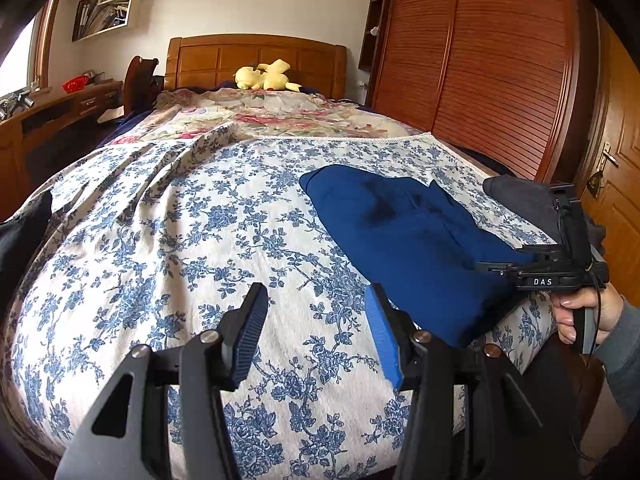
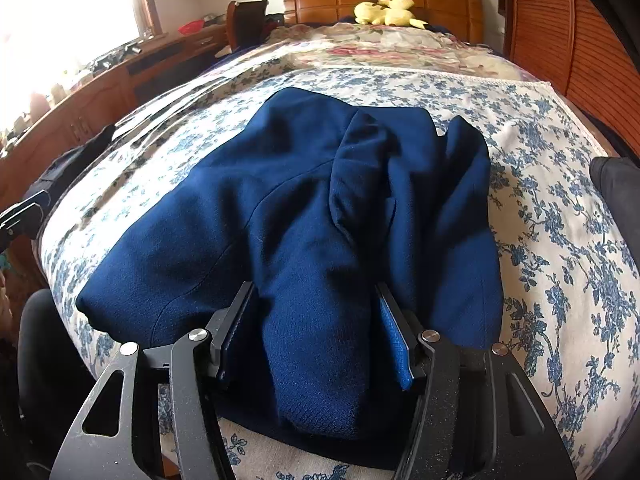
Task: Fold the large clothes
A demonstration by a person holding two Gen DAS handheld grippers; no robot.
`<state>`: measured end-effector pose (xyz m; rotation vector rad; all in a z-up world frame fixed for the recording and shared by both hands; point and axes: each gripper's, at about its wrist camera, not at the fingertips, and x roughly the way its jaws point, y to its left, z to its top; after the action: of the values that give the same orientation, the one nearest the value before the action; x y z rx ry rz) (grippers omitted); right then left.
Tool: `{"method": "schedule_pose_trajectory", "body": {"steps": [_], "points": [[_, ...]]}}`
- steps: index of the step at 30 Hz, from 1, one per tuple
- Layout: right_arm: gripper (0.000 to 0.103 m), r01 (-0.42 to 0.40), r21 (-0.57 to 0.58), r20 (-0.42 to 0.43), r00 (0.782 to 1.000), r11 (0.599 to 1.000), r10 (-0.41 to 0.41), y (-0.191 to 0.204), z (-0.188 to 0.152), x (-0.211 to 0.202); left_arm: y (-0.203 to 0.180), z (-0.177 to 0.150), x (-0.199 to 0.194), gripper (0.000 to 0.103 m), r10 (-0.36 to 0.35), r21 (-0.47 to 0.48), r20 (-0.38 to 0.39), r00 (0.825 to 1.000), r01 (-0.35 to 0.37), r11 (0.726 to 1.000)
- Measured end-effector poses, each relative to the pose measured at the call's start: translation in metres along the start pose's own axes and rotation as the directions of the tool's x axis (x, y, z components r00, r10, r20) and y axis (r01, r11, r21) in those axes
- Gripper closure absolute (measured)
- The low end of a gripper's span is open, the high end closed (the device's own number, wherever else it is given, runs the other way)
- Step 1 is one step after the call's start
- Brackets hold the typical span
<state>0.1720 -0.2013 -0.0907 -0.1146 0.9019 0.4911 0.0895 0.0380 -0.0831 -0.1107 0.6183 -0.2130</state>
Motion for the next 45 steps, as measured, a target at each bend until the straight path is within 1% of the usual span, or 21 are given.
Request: {"method": "schedule_pose_trajectory", "body": {"steps": [1,2,3,4,5,9,12,16,19,21,22,23,25,26,27,28,29,34,36,40,45], "points": [[0.055,-0.016,-0.004,-0.004,1.0,1.0,0.016,0.001,0.0,0.0,0.0,0.0,0.0,0.054,-0.001,-0.002,0.001,1.0,0.001,1.0],[0.066,-0.03,-0.011,-0.008,1.0,0.999,0.03,0.002,0.0,-0.001,0.0,0.0,-0.001,0.054,-0.003,-0.006,0.002,1.0,0.003,1.0],[0.074,-0.04,-0.022,-0.011,0.999,0.999,0.04,0.004,0.001,-0.003,0.0,0.0,-0.002,0.054,-0.005,-0.009,0.004,1.0,0.005,1.0],[0.082,-0.034,-0.04,-0.003,0.999,0.999,0.034,0.007,0.003,-0.006,0.0,0.0,-0.003,0.054,-0.007,-0.012,0.006,1.0,0.007,1.0],[0.086,-0.025,-0.056,0.008,1.0,0.998,0.026,0.01,0.004,-0.01,0.0,0.001,-0.004,0.054,-0.008,-0.013,0.008,1.0,0.008,1.0],[0.09,0.016,-0.111,0.095,0.995,0.994,-0.005,0.021,0.017,-0.041,-0.001,0.002,-0.008,0.054,-0.011,-0.015,0.016,1.0,0.011,1.0],[0.091,0.044,-0.141,0.181,0.983,0.989,-0.018,0.03,0.026,-0.075,-0.004,0.004,-0.01,0.054,-0.014,-0.014,0.021,1.0,0.014,1.0],[0.091,0.125,-0.173,0.245,0.966,0.977,-0.081,0.032,0.025,-0.103,-0.009,0.005,-0.012,0.054,-0.02,-0.001,0.025,0.999,0.02,1.0],[0.091,0.156,-0.131,0.228,0.966,0.979,-0.123,0.012,0.016,-0.104,-0.012,0.006,-0.013,0.054,-0.029,0.004,0.026,0.999,0.029,1.0],[0.09,0.154,-0.069,0.168,0.976,0.986,-0.141,-0.011,0.005,-0.093,-0.016,0.006,-0.011,0.054,-0.034,0.01,0.024,0.999,0.034,0.999],[0.088,0.139,-0.033,0.12,0.984,0.99,-0.134,-0.024,-0.001,-0.082,-0.017,0.006,-0.01,0.054,-0.036,0.014,0.022,0.999,0.036,0.999],[0.086,0.133,-0.009,0.095,0.987,0.991,-0.132,-0.031,-0.006,-0.076,-0.019,0.006,-0.009,0.054,-0.038,0.017,0.021,0.999,0.038,0.999],[0.082,0.131,0.007,0.069,0.989,0.991,-0.131,-0.038,-0.016,-0.069,-0.022,0.006,-0.007,0.054,-0.041,0.023,0.017,0.999,0.041,0.999],[0.072,0.143,0.008,0.062,0.988,0.99,-0.144,-0.038,-0.019,-0.069,-0.022,0.006,-0.006,0.054,-0.042,0.025,0.015,0.999,0.042,0.999],[0.066,0.168,0.008,0.061,0.984,0.986,-0.168,-0.038,-0.02,-0.069,-0.024,0.007,-0.004,0.054,-0.043,0.027,0.012,0.999,0.043,0.999],[0.057,0.188,0.011,0.065,0.98,0.982,-0.188,-0.037,-0.021,-0.071,-0.025,0.007,-0.003,0.054,-0.044,0.031,0.01,0.999,0.043,0.999],[0.054,0.195,0.016,0.069,0.978,0.981,-0.196,-0.039,-0.022,-0.073,-0.027,0.007,-0.002,0.054,-0.044,0.035,0.008,0.999,0.044,0.998],[0.052,0.215,0.013,0.105,0.971,0.977,-0.215,-0.031,-0.021,-0.09,-0.032,0.008,0.001,0.054,-0.046,0.049,0.002,0.999,0.045,0.998],[0.052,0.201,-0.009,0.132,0.971,0.98,-0.198,-0.022,-0.018,-0.097,-0.034,0.008,0.002,0.054,-0.046,0.05,0.001,0.999,0.046,0.998],[0.052,0.132,-0.064,0.179,0.977,0.989,-0.118,0.005,-0.004,-0.103,-0.037,0.007,0.003,0.054,-0.046,0.053,-0.005,0.999,0.046,0.998],[0.052,0.039,-0.116,0.173,0.985,0.993,-0.018,0.043,0.011,-0.082,-0.037,0.006,0.003,0.054,-0.04,0.058,-0.011,0.999,0.041,0.997]]}}
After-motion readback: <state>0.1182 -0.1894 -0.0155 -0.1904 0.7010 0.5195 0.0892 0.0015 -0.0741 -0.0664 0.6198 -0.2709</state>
